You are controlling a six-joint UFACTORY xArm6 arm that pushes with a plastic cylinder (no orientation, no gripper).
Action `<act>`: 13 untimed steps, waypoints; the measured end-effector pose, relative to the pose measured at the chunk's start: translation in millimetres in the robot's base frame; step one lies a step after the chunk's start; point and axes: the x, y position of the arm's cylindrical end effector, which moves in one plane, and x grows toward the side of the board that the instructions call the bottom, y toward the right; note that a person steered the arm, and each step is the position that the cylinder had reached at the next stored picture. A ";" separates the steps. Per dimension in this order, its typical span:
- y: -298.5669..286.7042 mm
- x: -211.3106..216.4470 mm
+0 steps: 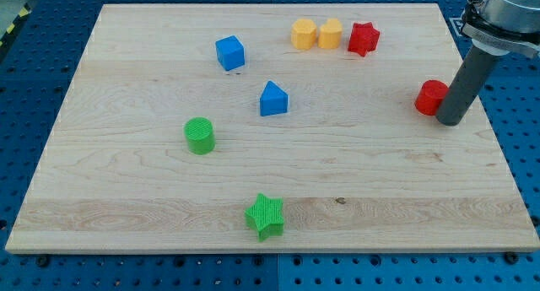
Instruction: Move the red circle to the right of the red star
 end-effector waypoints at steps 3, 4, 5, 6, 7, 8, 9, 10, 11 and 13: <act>-28.3 -26.1; 2.6 0.7; 20.4 36.6; 18.6 19.1; 17.4 -11.3; 15.0 -33.8; 15.0 -51.9; 15.0 -63.2; 15.0 -60.9; 15.0 -44.4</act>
